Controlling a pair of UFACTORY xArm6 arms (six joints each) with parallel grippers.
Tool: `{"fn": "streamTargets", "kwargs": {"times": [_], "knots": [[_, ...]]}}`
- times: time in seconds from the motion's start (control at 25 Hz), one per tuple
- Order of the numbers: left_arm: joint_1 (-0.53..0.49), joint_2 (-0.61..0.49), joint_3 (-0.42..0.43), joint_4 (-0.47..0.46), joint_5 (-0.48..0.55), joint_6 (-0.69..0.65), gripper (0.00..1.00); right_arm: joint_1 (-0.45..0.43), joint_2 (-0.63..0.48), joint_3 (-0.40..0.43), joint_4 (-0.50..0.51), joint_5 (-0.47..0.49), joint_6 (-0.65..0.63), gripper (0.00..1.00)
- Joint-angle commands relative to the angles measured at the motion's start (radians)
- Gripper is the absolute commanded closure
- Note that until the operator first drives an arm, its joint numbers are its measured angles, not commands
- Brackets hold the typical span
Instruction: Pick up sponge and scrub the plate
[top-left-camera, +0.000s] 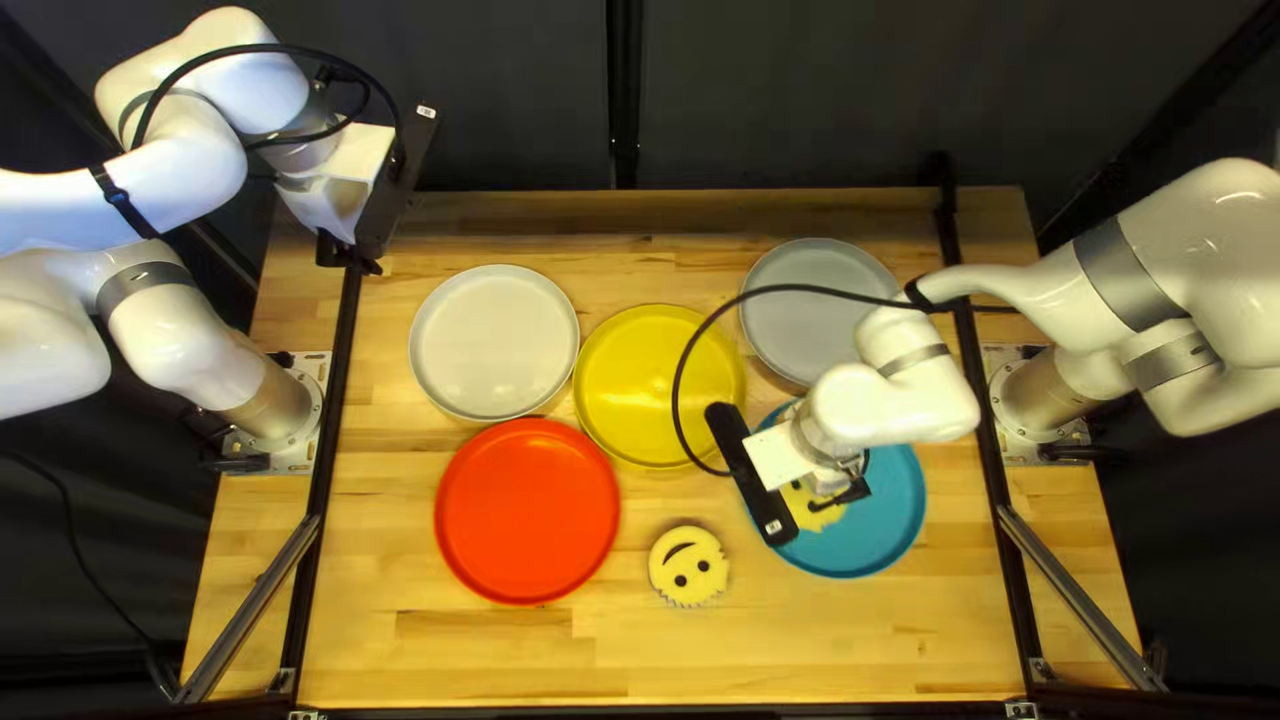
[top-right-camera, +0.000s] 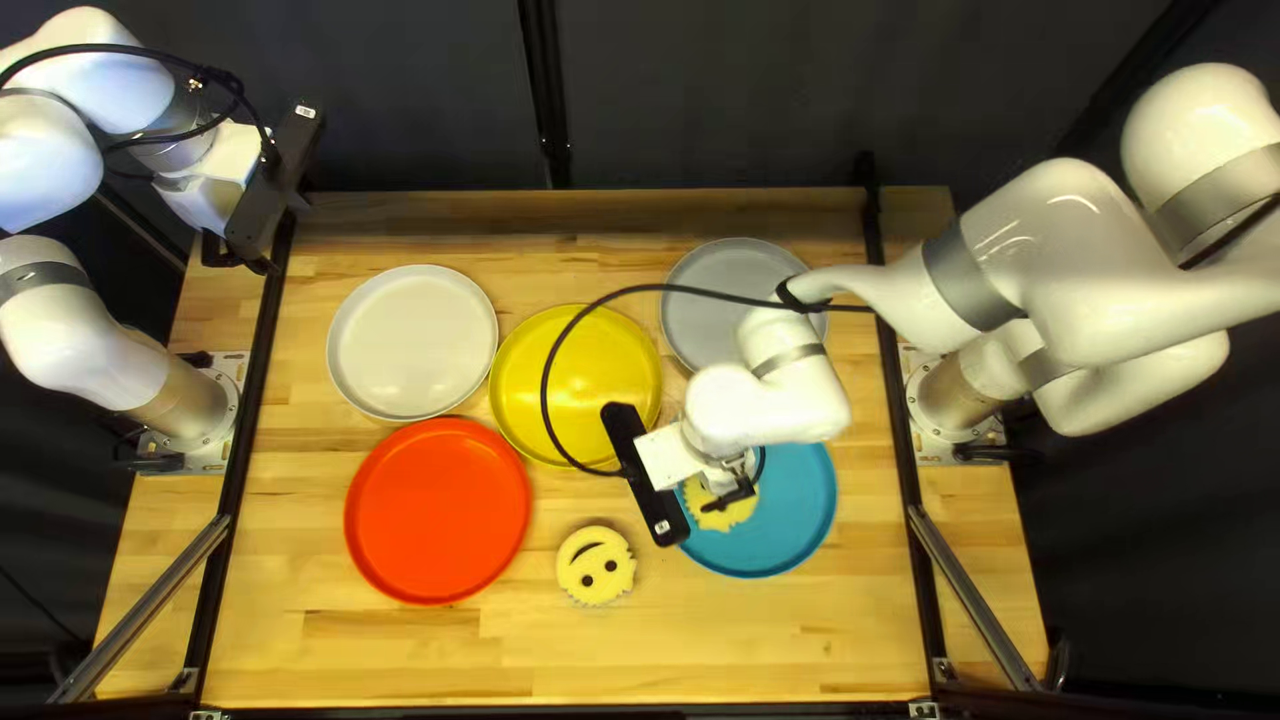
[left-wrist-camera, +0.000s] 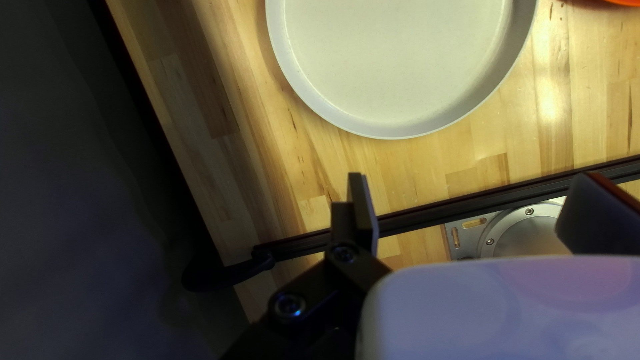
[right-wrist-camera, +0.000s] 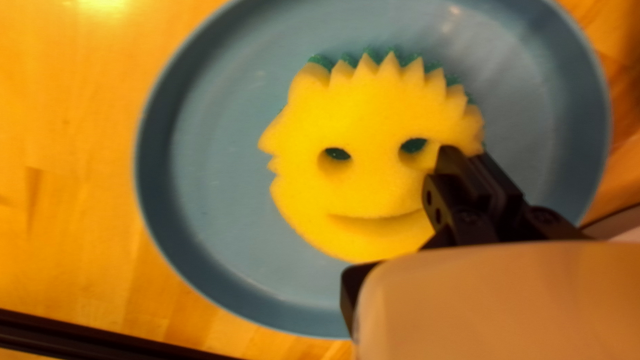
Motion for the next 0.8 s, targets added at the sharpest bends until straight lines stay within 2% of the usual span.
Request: {"fn": "streamTargets", "kwargs": {"times": [0.04, 0.16, 0.4, 0.6, 0.68, 0.8], "knots": [[0.0, 0.0, 0.0, 0.0, 0.0, 0.0, 0.0, 0.006, -0.012, 0.009, -0.003, -0.001, 0.002, 1.0], [0.0, 0.0, 0.0, 0.0, 0.0, 0.0, 0.0, 0.036, -0.028, 0.033, -0.001, -0.009, 0.025, 1.0], [0.0, 0.0, 0.0, 0.0, 0.0, 0.0, 0.0, 0.171, -0.081, 0.064, -0.009, 0.02, 0.145, 1.0], [0.0, 0.0, 0.0, 0.0, 0.0, 0.0, 0.0, 0.244, -0.119, 0.107, -0.007, 0.021, 0.21, 1.0], [0.0, 0.0, 0.0, 0.0, 0.0, 0.0, 0.0, 0.241, -0.134, 0.126, -0.006, 0.016, 0.206, 1.0], [0.0, 0.0, 0.0, 0.0, 0.0, 0.0, 0.0, 0.18, -0.126, 0.149, -0.012, -0.023, 0.149, 1.0]]}}
